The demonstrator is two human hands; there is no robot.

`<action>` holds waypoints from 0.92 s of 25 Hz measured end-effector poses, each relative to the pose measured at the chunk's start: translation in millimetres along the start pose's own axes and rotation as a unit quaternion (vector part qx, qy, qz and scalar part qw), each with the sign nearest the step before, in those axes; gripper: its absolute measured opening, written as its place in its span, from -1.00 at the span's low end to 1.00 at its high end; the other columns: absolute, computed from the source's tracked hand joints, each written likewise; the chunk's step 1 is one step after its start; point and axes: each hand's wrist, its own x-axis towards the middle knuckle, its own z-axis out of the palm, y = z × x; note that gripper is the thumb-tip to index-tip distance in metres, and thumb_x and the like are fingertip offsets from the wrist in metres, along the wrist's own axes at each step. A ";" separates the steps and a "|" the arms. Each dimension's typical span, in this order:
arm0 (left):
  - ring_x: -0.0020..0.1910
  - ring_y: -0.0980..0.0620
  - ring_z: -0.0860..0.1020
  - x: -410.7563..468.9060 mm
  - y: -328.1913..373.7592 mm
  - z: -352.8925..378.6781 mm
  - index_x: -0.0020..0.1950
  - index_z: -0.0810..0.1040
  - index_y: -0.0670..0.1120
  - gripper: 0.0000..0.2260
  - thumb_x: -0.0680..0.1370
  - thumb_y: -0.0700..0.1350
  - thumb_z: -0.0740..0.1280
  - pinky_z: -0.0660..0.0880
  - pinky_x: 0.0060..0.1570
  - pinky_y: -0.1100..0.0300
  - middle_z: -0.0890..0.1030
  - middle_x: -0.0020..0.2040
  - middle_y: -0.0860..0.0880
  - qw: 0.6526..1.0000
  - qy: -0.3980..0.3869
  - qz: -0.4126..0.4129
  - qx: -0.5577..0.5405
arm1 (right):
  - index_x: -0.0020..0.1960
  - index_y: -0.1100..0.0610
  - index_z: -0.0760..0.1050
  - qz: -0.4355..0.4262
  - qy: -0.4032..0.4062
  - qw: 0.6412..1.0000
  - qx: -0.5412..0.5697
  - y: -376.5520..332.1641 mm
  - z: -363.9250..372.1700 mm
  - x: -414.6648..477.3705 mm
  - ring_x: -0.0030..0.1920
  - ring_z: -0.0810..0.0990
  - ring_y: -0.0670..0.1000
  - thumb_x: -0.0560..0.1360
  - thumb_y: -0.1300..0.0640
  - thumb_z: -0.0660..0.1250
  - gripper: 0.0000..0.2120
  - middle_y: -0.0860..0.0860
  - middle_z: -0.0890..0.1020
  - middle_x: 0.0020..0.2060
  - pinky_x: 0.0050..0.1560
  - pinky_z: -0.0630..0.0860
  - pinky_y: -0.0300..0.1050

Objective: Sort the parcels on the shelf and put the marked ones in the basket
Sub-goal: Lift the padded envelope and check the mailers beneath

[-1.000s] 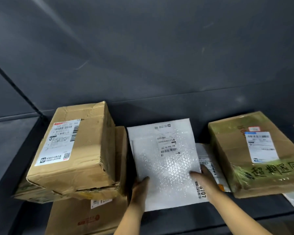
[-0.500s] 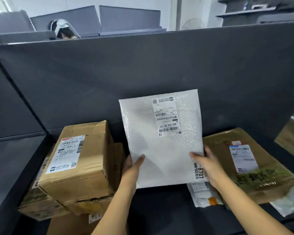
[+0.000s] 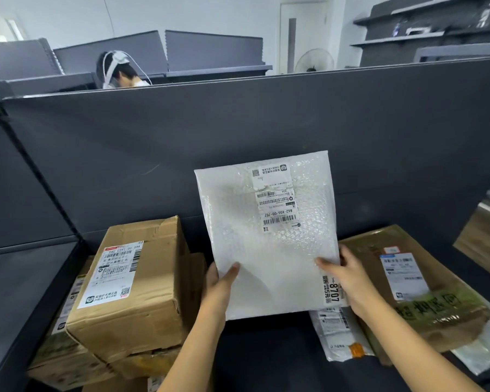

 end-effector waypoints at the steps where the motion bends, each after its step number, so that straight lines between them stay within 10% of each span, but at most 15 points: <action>1: 0.11 -0.11 0.59 0.3 1.7 0.4 0.31 0.46 -0.05 -0.63 0.52 -0.06 0.38 0.51 0.19 -0.12 0.62 0.15 -0.07 1.000 -0.003 0.004 -0.001 | 0.01 0.02 0.50 -0.002 -0.002 1.000 -0.001 -2.8 0.2 -0.2 -0.05 0.66 0.10 0.40 0.32 0.43 -0.71 0.07 0.68 -0.04 0.05 0.56 0.05; 11: 0.02 -0.10 0.63 -12.1 19.6 -3.4 0.18 0.53 -0.07 -0.73 0.50 -0.07 0.40 0.56 0.08 -0.12 0.65 0.04 -0.06 0.998 -0.035 0.047 0.003 | 0.24 0.14 0.45 0.015 -0.047 0.998 -0.034 -21.5 -11.1 -6.1 -0.08 0.70 0.10 0.32 0.18 0.47 -0.49 0.06 0.70 -0.03 -0.08 0.60 0.02; 15: 0.05 0.09 0.58 -17.4 34.5 -12.9 0.35 0.35 0.03 -0.60 0.53 -0.08 0.34 0.55 -0.14 0.22 0.55 0.13 0.09 0.993 -0.058 0.101 0.019 | 0.44 -0.32 0.09 -0.012 -0.103 0.994 -0.030 -36.0 -25.8 -3.1 0.18 0.58 0.06 0.44 0.17 0.36 -0.25 -0.08 0.51 0.25 0.22 0.48 0.13; 20: -0.02 0.47 0.52 -20.8 64.0 -27.4 0.51 0.16 -0.01 -0.57 0.63 -0.17 0.08 0.47 -0.19 0.52 0.44 0.23 0.25 0.982 -0.103 0.159 -0.026 | 0.24 -0.05 0.55 -0.026 -0.186 0.979 0.080 -56.9 -43.8 -10.2 -0.07 0.68 0.00 0.42 -0.02 0.37 -0.62 -0.01 0.66 0.01 -0.19 0.61 -0.16; 23: -0.06 0.22 0.64 -26.0 69.7 -27.6 0.27 0.49 -0.05 -0.72 0.59 -0.11 0.16 0.55 -0.20 0.39 0.66 0.05 0.11 0.971 -0.114 0.193 -0.088 | 0.13 0.08 0.61 -0.031 -0.173 0.981 0.075 -62.3 -40.7 -8.6 -0.07 0.67 0.01 0.51 0.12 0.22 -0.73 0.06 0.69 0.00 -0.17 0.61 -0.19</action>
